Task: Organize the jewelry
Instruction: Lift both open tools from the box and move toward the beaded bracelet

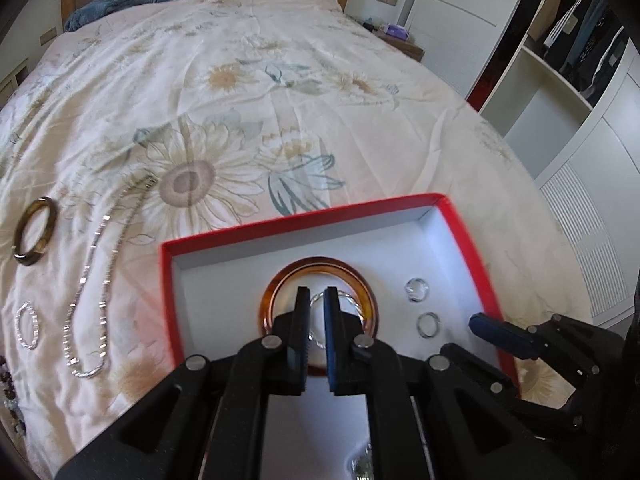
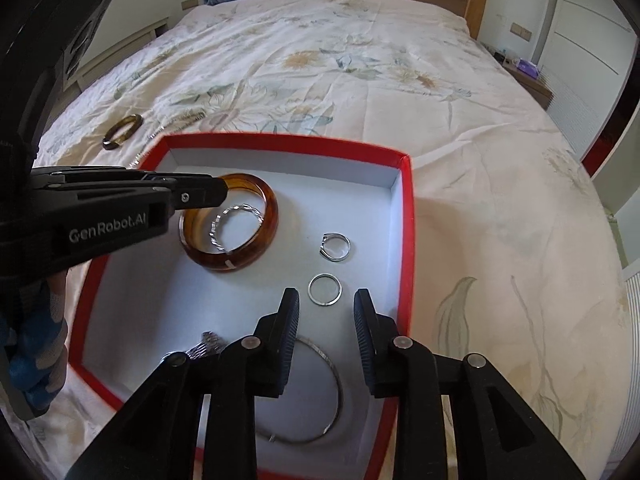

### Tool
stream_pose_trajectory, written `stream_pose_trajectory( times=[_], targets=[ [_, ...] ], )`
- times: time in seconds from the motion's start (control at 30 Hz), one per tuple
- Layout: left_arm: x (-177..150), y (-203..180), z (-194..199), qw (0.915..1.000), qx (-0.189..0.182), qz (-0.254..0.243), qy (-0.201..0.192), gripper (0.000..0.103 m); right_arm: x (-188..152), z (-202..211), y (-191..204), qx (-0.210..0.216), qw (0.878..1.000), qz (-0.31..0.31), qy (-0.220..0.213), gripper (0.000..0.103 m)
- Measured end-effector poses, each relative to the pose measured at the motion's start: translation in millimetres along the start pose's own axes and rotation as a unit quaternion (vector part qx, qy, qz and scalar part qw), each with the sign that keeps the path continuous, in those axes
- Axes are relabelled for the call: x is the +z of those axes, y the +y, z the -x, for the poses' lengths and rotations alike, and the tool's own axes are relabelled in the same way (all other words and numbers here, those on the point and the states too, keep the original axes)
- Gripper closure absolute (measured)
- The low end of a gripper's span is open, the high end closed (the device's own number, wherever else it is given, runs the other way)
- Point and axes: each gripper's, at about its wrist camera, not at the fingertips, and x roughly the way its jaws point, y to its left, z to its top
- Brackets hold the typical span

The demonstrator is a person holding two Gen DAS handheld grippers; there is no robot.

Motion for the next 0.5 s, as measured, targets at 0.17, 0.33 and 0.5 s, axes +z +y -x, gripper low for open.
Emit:
stream_pose_trajectory(
  times=[0.17, 0.33, 0.5],
  targets=[
    [-15, -7, 49, 0.9991, 0.028, -0.015, -0.027, 0.070, -8, 40, 10, 0.002, 1.000, -0.013, -0.020, 0.062],
    [-42, -7, 106, 0.9965, 0.054, -0.024, -0.058, 0.064, -22, 89, 31, 0.007, 0.999, -0.026, -0.043, 0.052],
    [-74, -2, 160, 0.9940, 0.073, -0.020, -0.079, 0.064, -38, 131, 59, 0.012, 0.998, -0.026, -0.058, 0.049]
  ],
)
